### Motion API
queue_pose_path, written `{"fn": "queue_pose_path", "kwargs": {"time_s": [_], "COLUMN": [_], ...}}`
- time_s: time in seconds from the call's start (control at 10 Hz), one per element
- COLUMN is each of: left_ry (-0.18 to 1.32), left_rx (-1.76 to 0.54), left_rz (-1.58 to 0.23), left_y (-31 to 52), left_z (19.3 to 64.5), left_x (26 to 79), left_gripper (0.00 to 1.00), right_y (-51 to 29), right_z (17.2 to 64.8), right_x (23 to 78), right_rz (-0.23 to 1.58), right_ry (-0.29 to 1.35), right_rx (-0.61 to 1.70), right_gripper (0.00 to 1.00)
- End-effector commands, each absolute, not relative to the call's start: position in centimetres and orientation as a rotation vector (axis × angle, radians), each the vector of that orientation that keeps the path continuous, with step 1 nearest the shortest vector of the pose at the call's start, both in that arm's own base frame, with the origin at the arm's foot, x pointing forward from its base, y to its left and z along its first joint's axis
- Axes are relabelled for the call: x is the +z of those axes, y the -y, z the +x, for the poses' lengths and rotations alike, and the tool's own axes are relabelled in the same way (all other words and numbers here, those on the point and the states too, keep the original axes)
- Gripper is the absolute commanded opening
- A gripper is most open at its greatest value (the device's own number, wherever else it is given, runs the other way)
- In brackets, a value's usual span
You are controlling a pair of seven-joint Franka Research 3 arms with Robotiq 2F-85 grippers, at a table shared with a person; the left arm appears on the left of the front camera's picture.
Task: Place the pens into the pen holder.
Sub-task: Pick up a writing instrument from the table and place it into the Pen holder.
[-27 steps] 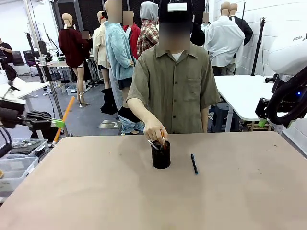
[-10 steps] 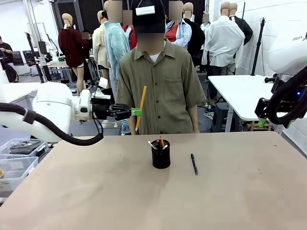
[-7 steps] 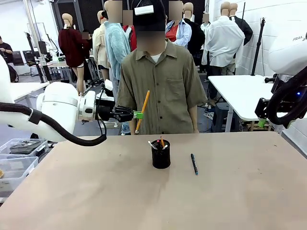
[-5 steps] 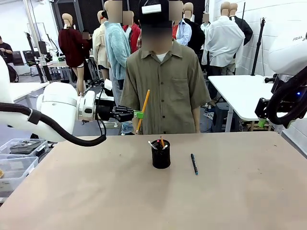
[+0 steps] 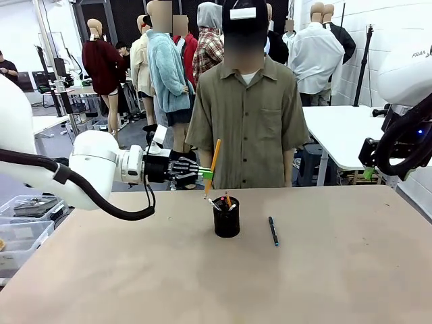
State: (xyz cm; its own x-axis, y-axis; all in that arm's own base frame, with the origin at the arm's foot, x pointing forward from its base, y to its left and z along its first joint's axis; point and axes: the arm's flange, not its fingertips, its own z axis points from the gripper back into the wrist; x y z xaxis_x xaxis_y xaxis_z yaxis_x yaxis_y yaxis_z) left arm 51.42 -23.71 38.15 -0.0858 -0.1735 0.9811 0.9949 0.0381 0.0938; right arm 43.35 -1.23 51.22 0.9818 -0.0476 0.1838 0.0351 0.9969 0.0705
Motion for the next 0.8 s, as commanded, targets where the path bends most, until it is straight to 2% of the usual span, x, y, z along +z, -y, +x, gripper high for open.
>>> {"fn": "queue_pose_path", "kwargs": {"time_s": [0.0,0.1,0.3,0.7], "left_ry": [1.204,1.244,1.220,1.174], "left_rx": [-1.412,-1.428,-1.421,-1.441], "left_rz": [-1.051,-1.090,-1.165,-1.197], "left_y": [24.7,25.0,26.4,28.2], "left_z": [53.3,54.0,55.5,57.9], "left_x": [37.8,37.7,37.1,35.2], "left_gripper": [0.00,0.00,0.00,0.00], "right_y": [1.2,1.2,1.2,1.2], "right_z": [43.2,43.2,43.2,43.2], "right_x": [50.9,50.9,50.9,50.9], "right_rz": [0.032,0.032,0.032,0.032], "right_ry": [0.199,0.199,0.199,0.199], "right_rx": [-0.048,-0.048,-0.048,-0.048], "right_gripper": [0.86,0.86,0.86,0.86]}}
